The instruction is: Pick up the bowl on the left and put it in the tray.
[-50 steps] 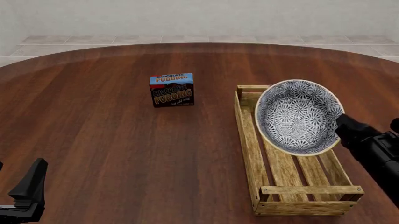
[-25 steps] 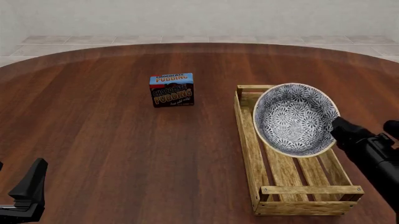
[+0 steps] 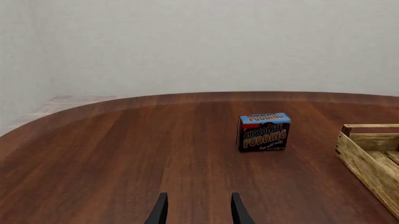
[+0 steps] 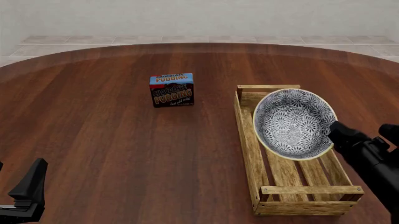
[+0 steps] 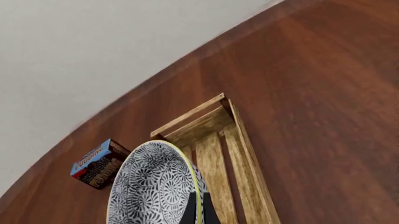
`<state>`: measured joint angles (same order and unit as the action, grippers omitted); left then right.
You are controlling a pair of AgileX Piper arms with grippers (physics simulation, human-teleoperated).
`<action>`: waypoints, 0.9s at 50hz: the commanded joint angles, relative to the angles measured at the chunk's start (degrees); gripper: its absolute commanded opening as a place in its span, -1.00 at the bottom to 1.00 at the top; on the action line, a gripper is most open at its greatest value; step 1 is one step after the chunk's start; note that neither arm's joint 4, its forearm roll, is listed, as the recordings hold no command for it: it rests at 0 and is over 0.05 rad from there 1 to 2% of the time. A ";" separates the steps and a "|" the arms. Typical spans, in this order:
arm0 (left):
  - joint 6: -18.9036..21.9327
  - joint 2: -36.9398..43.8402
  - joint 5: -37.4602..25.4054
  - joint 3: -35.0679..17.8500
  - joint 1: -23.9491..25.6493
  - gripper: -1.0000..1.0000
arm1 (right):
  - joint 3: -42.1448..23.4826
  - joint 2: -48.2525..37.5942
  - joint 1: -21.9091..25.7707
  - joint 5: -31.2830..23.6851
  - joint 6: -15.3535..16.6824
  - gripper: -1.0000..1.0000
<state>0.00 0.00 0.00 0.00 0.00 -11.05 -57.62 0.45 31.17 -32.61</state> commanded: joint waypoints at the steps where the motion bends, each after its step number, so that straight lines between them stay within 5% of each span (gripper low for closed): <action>1: 0.00 0.00 0.00 0.00 0.00 1.00 | 0.42 -1.24 0.02 1.47 -0.96 -1.00; 19: 0.00 0.00 0.00 0.00 0.00 1.00 | 0.63 -0.51 0.05 0.52 -1.40 -1.00; 26: 0.00 0.00 0.00 0.00 0.00 1.00 | 0.82 -1.02 0.05 0.80 -2.54 -1.00; 27: 0.00 0.00 0.00 0.00 0.00 1.00 | 1.49 -3.06 0.66 2.59 -4.88 -1.00; 45: 0.00 0.00 0.00 0.00 0.00 1.00 | 1.36 -3.47 0.16 2.78 -4.19 -1.00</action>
<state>0.00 0.00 0.00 0.00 0.00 -9.55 -60.50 0.58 33.20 -35.89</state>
